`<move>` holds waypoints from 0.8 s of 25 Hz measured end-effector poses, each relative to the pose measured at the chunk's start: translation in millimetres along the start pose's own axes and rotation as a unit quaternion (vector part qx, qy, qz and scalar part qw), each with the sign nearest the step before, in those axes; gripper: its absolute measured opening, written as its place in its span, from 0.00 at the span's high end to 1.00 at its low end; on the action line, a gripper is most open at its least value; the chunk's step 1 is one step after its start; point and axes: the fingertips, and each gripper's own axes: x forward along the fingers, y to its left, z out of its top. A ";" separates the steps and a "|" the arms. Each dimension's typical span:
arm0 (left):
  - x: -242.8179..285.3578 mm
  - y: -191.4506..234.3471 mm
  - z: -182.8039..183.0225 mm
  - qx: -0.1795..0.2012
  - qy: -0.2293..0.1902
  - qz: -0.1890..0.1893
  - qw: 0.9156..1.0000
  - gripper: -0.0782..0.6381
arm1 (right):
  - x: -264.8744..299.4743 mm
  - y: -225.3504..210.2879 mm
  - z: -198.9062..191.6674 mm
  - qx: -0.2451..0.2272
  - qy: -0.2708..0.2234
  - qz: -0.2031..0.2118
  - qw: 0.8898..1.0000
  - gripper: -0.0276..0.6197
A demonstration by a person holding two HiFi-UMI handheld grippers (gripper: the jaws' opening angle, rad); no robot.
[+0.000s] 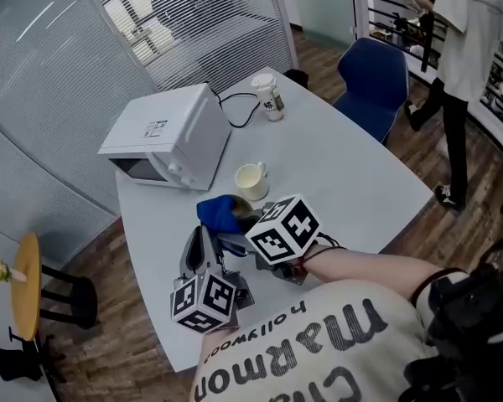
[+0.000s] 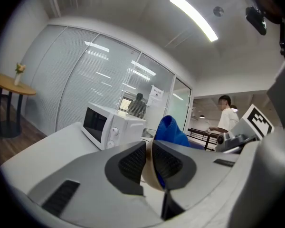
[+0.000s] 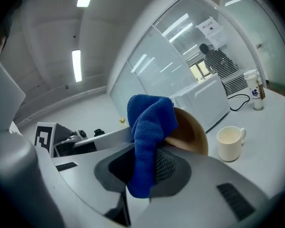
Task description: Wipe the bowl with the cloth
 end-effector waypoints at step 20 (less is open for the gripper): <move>10.2 32.4 -22.7 -0.035 0.039 0.006 0.999 0.83 | 6.3 -48.5 -19.1 -0.158 0.086 -0.101 0.978 0.86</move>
